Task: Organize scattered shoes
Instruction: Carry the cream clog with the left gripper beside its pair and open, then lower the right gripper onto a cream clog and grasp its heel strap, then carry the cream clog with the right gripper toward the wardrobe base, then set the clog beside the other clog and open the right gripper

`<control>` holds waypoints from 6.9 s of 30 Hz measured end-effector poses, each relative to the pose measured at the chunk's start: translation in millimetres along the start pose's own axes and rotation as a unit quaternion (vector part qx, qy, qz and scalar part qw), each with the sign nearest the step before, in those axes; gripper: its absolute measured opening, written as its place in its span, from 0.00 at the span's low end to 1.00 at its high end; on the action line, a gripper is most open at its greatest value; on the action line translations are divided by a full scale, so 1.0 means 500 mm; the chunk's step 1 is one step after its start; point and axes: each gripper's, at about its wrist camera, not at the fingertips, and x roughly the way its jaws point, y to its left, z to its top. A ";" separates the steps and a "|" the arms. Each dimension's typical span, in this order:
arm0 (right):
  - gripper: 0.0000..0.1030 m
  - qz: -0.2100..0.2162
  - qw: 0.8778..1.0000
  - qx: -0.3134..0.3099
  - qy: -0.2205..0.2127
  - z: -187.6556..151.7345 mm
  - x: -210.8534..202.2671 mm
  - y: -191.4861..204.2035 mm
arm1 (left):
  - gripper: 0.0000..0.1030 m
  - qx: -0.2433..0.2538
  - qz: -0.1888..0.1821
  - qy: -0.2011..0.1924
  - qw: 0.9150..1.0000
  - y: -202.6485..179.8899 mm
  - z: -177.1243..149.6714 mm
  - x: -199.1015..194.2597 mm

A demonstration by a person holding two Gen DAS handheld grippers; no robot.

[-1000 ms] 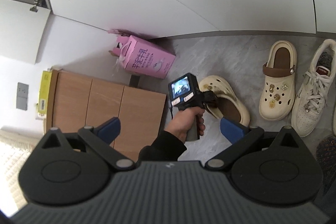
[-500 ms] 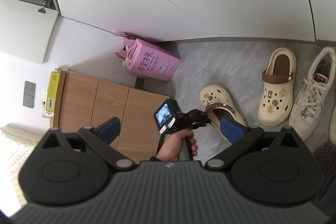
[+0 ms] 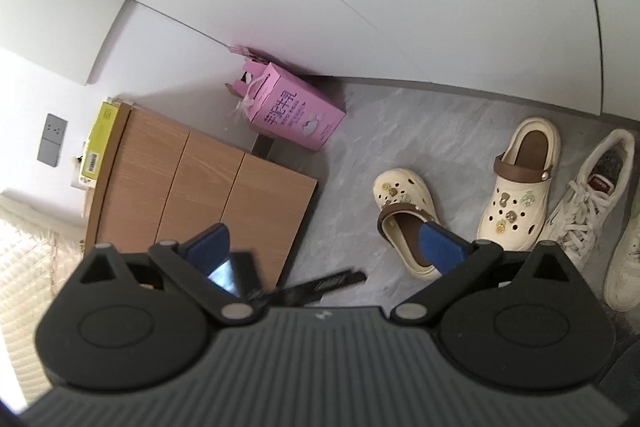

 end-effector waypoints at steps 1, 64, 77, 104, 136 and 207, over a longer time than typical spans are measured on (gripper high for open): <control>1.00 -0.002 1.000 -0.002 0.001 -0.003 -0.002 0.001 | 0.93 -0.002 0.009 -0.007 1.000 0.001 -0.009 -0.028; 1.00 -0.205 0.952 -0.146 0.176 -0.054 0.930 -0.150 | 1.00 -0.057 -0.072 -0.156 0.984 0.019 -0.154 -0.424; 0.87 -0.187 0.908 -0.319 0.197 -0.073 0.937 -0.085 | 1.00 -0.089 -0.126 -0.115 0.981 0.050 -0.150 -0.385; 0.84 -0.024 0.922 -0.380 0.069 -0.192 0.822 -0.019 | 1.00 -0.050 -0.101 -0.181 0.977 0.010 -0.178 -0.460; 0.22 0.001 0.919 -0.381 0.105 -0.137 0.904 -0.085 | 1.00 -0.115 -0.021 -0.169 0.979 0.140 -0.122 -0.392; 0.23 -0.097 0.932 -0.333 -0.100 -0.087 0.723 -0.286 | 1.00 -0.080 -0.043 -0.151 0.984 0.099 -0.120 -0.359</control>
